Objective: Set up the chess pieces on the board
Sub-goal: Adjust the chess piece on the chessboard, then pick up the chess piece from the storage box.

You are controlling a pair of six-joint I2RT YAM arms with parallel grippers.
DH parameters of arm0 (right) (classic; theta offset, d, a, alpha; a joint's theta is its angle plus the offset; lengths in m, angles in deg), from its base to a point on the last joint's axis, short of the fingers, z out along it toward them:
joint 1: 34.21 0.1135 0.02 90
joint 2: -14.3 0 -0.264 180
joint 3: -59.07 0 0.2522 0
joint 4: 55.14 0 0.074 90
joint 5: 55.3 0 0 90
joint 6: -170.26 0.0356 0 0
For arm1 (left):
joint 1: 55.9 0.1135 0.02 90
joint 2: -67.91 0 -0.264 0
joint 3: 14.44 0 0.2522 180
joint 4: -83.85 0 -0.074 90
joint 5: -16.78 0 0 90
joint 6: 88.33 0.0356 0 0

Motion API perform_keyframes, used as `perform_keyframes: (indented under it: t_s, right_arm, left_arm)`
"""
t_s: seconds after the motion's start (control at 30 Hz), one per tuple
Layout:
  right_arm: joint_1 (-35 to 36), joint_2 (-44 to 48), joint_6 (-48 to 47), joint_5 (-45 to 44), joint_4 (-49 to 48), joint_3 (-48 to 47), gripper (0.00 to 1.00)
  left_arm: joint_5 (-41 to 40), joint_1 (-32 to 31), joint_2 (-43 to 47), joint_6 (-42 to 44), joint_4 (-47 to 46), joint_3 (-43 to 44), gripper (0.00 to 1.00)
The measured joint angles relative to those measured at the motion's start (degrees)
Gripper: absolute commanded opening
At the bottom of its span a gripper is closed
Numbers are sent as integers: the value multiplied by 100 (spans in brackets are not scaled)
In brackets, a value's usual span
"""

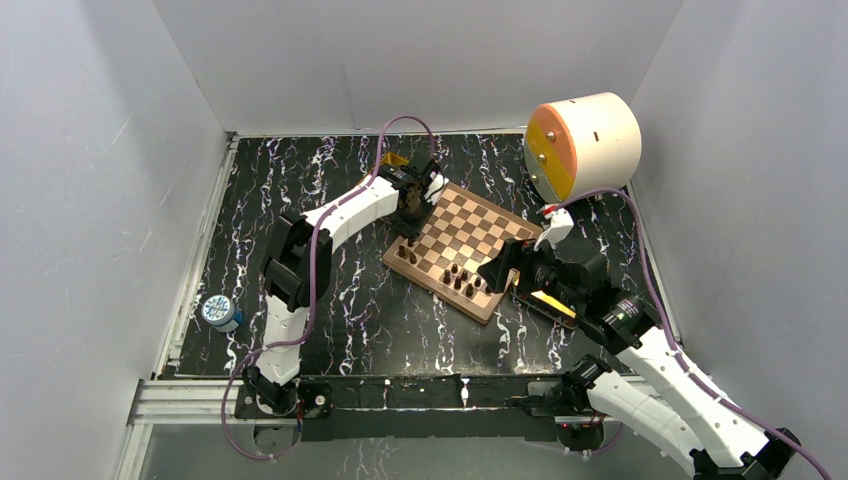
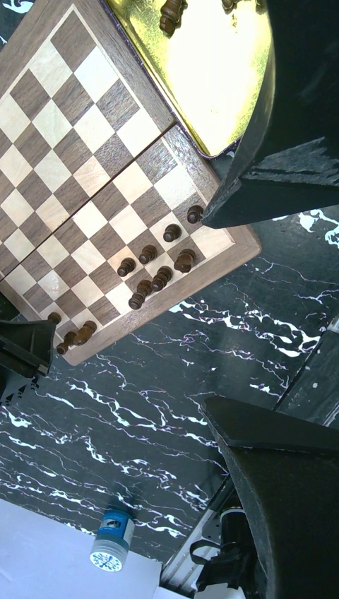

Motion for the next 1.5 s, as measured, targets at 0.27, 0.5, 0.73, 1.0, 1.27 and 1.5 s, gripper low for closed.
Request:
perform_keyframes:
  t_s: [0.27, 0.5, 0.73, 1.0, 1.27, 1.5]
  right_arm:
    - [0, 0, 4, -7, 0, 0, 99]
    - [0, -33, 214, -348, 140, -33, 99]
    - [0, -404, 538, -1187, 874, -575, 99]
    - [0, -822, 479, -2070, 1362, -828, 98]
    - [-31, -1515, 151, -2704, 1364, -846, 81]
    - [-704, -1882, -245, -2625, 761, -761, 53]
  left_arm:
    - [7, 0, 0, -9, 4, 55, 38]
    - [46, 0, 17, -33, -63, 275, 57]
    - [363, 144, 337, -151, -232, 431, 90]
    - [608, 776, 2343, -315, -1274, -776, 91]
    - [640, 820, 4153, -363, -2111, -2586, 91]
    - [660, 826, 4607, -505, -2179, -3794, 89]
